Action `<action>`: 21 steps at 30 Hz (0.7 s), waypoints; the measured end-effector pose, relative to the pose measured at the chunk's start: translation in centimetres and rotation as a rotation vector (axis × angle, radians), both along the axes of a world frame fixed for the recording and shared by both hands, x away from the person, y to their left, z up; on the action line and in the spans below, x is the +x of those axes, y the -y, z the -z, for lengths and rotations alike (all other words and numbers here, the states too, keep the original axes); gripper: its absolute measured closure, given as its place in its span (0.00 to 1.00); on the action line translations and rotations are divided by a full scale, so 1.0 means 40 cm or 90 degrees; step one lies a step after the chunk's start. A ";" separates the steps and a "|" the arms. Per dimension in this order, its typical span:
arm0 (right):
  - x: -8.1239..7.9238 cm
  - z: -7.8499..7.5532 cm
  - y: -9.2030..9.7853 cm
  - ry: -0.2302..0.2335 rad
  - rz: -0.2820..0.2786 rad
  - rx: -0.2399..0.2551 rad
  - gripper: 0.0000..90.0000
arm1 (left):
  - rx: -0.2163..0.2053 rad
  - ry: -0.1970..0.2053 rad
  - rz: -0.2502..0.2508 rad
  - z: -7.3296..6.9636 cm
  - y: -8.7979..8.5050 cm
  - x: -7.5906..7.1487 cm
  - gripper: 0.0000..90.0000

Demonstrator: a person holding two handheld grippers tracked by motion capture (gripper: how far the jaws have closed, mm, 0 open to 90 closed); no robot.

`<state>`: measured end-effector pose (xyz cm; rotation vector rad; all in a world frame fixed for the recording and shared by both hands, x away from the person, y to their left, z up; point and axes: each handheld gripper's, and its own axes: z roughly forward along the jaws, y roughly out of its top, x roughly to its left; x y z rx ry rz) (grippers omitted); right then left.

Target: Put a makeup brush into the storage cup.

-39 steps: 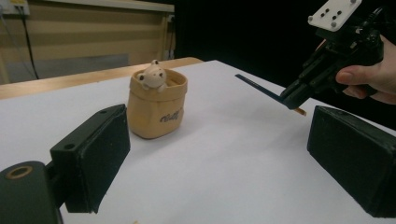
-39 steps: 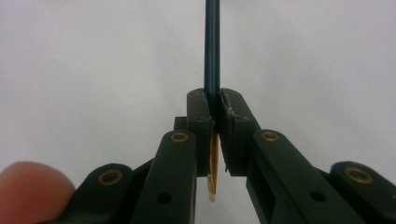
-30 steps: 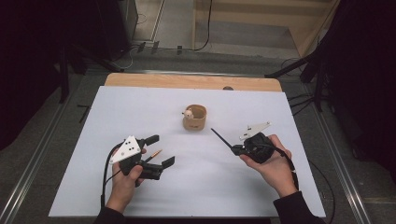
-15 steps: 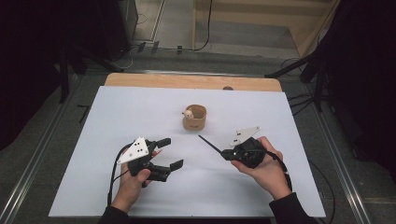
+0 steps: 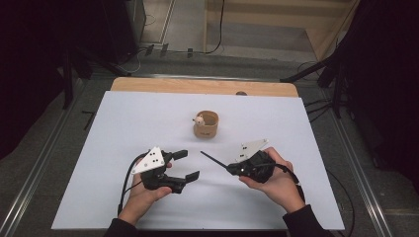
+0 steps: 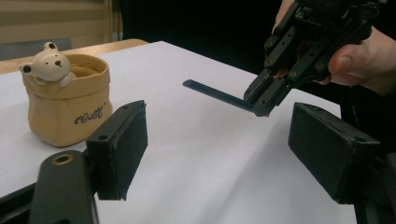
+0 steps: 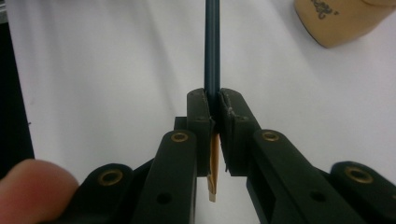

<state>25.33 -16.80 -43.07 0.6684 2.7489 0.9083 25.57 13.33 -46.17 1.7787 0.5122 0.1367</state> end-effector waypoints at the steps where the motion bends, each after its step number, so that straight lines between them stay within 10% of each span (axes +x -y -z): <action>1: -0.002 0.000 -0.003 -0.002 -0.005 0.001 0.94 | 0.000 -0.001 0.002 0.000 0.001 0.000 0.24; 21: -0.025 -0.002 -0.034 0.029 -0.099 -0.006 0.94 | -0.011 -0.064 0.070 0.024 0.010 0.024 0.58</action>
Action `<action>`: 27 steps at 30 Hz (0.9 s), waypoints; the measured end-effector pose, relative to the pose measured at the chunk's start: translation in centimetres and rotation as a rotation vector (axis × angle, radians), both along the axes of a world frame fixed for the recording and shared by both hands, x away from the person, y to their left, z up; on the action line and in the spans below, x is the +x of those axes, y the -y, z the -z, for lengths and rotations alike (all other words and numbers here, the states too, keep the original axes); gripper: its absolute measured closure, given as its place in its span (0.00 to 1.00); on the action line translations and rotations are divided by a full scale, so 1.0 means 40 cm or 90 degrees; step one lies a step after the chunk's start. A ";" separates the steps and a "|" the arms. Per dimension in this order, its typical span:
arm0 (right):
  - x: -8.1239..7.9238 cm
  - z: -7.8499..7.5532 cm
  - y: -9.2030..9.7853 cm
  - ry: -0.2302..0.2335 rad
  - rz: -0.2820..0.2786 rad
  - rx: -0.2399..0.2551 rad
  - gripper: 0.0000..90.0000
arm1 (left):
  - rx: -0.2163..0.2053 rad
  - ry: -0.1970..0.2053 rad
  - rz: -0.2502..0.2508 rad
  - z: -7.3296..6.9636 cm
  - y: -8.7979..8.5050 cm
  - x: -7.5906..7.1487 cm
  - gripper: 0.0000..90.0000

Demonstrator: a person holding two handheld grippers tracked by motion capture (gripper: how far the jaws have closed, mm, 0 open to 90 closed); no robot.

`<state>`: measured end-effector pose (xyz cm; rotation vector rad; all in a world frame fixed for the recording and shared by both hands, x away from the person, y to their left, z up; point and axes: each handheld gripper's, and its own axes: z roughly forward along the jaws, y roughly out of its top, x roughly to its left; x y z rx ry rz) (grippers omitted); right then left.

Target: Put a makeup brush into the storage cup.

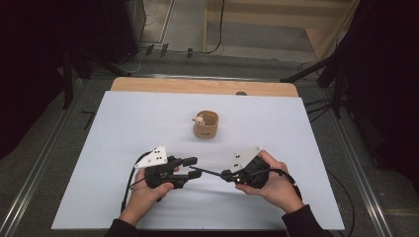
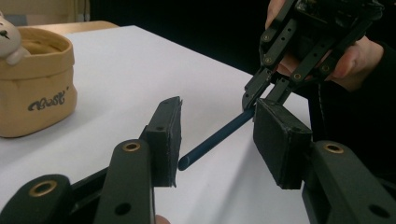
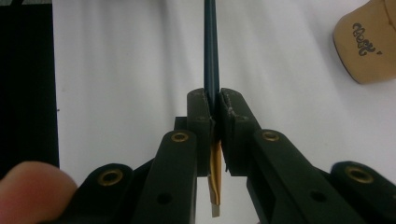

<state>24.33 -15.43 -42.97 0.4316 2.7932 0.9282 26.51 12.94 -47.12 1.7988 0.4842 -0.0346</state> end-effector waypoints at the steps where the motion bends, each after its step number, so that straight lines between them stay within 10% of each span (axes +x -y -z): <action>1: 0.000 0.000 0.000 -0.001 -0.001 0.001 0.94 | 0.003 0.000 0.004 0.001 0.000 0.000 0.58; 27: -0.010 -0.005 0.004 0.011 -0.044 0.006 0.94 | 0.027 -0.060 0.070 0.019 0.013 0.010 0.77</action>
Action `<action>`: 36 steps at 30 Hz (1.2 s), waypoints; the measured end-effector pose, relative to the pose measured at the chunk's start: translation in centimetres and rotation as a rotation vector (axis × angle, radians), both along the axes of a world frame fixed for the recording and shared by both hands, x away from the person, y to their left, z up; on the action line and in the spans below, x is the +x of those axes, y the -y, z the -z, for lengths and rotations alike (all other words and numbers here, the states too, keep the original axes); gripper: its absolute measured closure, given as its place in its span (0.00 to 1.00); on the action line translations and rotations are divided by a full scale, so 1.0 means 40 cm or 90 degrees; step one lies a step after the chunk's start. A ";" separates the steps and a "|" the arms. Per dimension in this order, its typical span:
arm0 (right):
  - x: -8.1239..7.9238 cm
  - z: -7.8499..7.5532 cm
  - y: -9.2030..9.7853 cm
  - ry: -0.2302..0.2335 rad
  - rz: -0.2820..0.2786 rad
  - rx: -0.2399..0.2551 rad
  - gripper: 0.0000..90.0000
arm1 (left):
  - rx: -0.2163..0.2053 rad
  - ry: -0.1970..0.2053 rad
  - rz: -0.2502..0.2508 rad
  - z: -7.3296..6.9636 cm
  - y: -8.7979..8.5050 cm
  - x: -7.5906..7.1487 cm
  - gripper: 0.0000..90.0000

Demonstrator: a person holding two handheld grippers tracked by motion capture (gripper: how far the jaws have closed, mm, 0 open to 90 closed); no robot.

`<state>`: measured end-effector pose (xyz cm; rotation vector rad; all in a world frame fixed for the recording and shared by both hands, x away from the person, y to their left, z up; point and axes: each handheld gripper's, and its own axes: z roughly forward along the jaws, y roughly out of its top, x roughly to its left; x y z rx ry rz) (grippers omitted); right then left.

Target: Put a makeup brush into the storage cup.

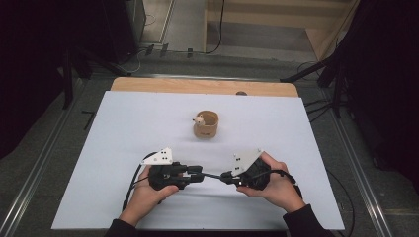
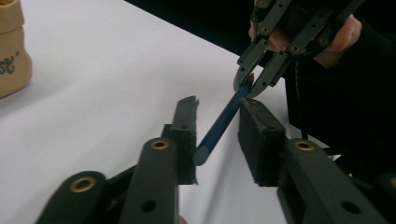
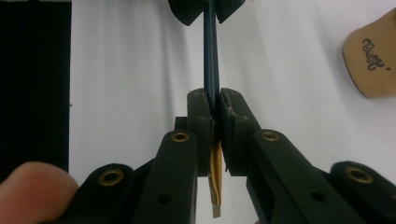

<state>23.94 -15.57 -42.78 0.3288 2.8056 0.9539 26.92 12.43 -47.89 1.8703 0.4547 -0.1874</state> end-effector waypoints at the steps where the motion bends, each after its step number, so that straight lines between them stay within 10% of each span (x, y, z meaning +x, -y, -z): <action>1: -0.001 0.000 0.000 0.000 -0.002 -0.001 0.94 | -0.005 -0.007 0.008 0.000 -0.001 0.001 0.79; 9: 0.000 0.015 -0.007 -0.013 -0.023 0.003 0.92 | -0.041 -0.018 0.065 -0.018 -0.013 0.003 0.95; 19: 0.016 0.025 0.001 0.009 0.093 0.056 0.68 | -0.034 0.040 -0.027 -0.034 -0.040 0.002 0.95; 36: 0.020 0.043 -0.003 -0.018 0.211 0.156 0.66 | -0.043 0.085 -0.122 -0.049 -0.064 -0.004 0.95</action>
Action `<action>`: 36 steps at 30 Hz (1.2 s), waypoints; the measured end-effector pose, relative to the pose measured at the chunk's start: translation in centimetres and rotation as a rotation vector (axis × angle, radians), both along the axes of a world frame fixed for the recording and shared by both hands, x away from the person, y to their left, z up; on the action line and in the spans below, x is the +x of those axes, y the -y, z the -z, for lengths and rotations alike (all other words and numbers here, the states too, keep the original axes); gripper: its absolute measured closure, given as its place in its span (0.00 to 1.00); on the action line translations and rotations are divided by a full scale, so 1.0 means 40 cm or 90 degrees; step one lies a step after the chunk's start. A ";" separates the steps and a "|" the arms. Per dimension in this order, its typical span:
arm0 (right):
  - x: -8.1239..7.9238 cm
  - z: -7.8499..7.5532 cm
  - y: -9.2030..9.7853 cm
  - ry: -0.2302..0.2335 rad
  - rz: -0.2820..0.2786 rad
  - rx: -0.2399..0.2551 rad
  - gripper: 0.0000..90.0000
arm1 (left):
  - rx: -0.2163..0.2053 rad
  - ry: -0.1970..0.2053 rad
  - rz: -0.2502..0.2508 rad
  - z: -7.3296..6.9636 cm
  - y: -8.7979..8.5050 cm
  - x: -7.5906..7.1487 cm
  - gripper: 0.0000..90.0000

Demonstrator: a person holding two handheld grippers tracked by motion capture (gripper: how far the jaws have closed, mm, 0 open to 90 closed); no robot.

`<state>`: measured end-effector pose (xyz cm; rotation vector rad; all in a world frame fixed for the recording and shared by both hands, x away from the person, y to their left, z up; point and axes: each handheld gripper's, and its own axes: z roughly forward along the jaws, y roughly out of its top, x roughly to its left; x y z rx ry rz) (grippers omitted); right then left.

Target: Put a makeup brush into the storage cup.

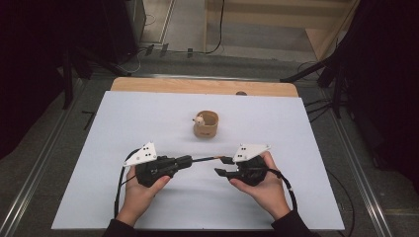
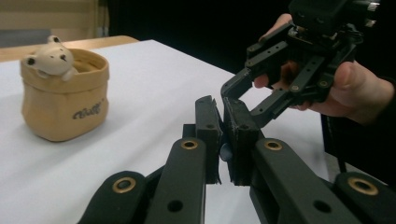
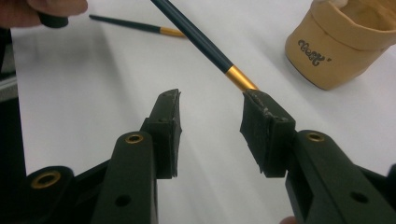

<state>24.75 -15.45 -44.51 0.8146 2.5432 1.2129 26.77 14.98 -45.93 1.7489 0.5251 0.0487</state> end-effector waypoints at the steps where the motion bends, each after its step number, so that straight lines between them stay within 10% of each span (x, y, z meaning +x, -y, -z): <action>1: -0.001 0.001 0.000 -0.002 0.010 0.007 0.66 | -0.004 0.003 -0.008 -0.001 0.000 -0.001 0.95; 14: -0.017 0.017 0.004 -0.035 0.168 0.167 0.63 | -0.008 0.034 -0.061 -0.011 0.014 -0.013 0.95; 36: -0.010 0.052 0.010 -0.171 0.291 0.378 0.43 | -0.010 0.061 -0.112 0.001 0.069 -0.029 0.95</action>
